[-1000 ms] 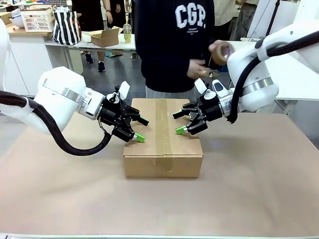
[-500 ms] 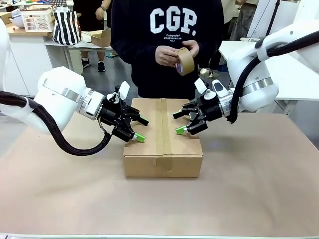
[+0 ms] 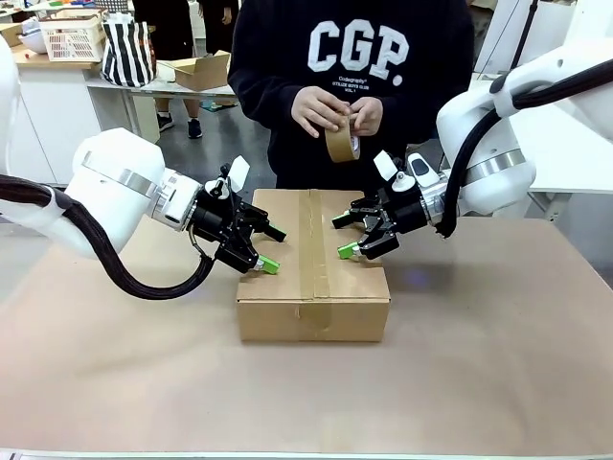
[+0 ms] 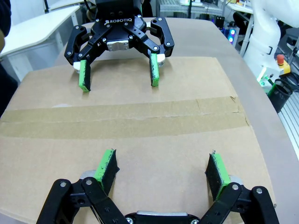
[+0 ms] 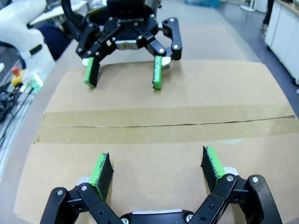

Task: Pack the gift set into the box.
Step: Press and hold the closed box until the human finishes sealing it.

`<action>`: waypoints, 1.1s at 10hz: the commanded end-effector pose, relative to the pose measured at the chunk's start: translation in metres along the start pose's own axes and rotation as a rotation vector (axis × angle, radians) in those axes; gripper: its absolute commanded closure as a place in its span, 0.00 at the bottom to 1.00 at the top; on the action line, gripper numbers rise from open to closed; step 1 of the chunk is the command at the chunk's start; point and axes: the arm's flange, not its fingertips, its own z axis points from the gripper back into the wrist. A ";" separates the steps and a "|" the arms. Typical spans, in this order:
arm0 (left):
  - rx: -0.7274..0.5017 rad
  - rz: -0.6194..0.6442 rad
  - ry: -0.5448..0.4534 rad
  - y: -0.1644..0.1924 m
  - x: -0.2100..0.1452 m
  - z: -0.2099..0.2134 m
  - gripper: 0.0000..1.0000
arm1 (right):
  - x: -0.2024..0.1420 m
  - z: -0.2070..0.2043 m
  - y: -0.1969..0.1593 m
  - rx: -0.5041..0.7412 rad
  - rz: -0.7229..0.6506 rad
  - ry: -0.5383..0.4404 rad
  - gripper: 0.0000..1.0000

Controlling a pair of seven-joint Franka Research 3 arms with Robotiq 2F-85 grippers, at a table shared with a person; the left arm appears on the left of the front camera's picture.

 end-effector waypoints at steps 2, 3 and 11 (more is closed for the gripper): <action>-0.014 -0.008 0.005 -0.001 0.000 0.000 0.00 | -0.001 0.000 0.001 -0.004 0.004 0.000 0.00; -0.014 -0.008 0.005 -0.001 0.000 0.000 0.00 | -0.001 0.000 0.001 -0.004 0.004 0.000 0.00; -0.014 -0.008 0.005 -0.001 0.000 0.000 0.00 | -0.001 0.000 0.001 -0.004 0.004 0.000 0.00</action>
